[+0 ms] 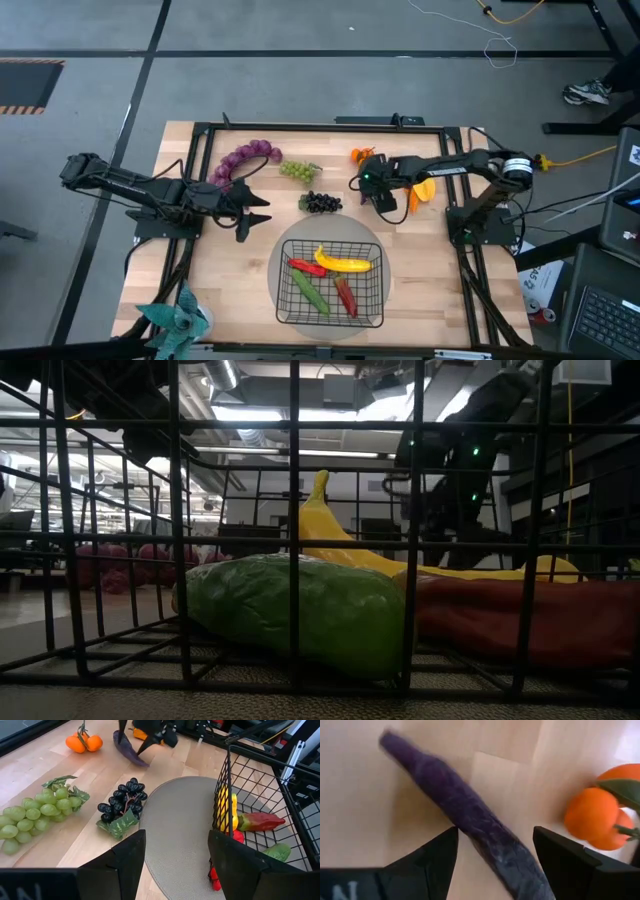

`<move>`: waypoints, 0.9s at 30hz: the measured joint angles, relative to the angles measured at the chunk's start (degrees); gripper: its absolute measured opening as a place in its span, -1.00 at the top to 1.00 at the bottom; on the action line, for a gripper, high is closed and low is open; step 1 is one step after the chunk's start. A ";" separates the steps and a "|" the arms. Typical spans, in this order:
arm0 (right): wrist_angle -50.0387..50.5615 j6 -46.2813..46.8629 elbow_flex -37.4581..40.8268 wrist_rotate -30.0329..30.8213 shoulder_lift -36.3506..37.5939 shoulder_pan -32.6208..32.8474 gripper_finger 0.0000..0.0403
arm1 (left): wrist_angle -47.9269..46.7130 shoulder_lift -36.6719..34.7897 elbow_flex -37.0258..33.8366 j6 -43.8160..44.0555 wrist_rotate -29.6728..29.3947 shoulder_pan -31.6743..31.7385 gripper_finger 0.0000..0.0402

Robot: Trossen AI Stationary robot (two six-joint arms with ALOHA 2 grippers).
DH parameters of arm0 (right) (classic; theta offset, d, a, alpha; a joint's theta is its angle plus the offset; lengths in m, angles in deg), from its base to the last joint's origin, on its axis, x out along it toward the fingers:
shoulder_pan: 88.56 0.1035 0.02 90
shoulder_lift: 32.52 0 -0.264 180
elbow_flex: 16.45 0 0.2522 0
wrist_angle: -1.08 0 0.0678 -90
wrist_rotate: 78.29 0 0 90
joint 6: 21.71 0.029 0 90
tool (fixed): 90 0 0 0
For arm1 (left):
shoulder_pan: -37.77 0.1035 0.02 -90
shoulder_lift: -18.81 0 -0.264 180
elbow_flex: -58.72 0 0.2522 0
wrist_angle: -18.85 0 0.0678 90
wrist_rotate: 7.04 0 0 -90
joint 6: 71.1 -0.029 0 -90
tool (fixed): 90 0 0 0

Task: Build produce basket
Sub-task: Put the eggplant into the wire basket

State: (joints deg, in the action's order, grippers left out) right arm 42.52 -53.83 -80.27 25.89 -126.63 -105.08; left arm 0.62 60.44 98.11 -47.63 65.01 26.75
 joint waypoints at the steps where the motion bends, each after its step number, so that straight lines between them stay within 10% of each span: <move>1: -1.17 -0.02 0.00 0.87 -0.87 0.00 -0.29 | 0.00 -0.01 0.00 0.00 0.00 0.01 -0.05; 10: 0.08 5.54 -0.44 1.37 -5.21 0.04 -0.25 | -0.19 0.00 0.00 0.02 -0.02 0.02 -0.05; 20: 6.95 16.83 -0.98 0.80 0.87 0.24 0.71 | -0.20 -0.01 0.00 0.09 -0.02 0.02 -0.05; 27: 14.20 28.19 -9.48 -1.50 6.48 3.63 0.71 | -0.19 0.00 0.00 0.09 -0.04 0.02 -0.05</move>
State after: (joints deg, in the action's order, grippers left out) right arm 56.72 -25.64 -89.75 24.39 -120.15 -101.44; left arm 0.43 60.44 98.11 -47.54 64.96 26.77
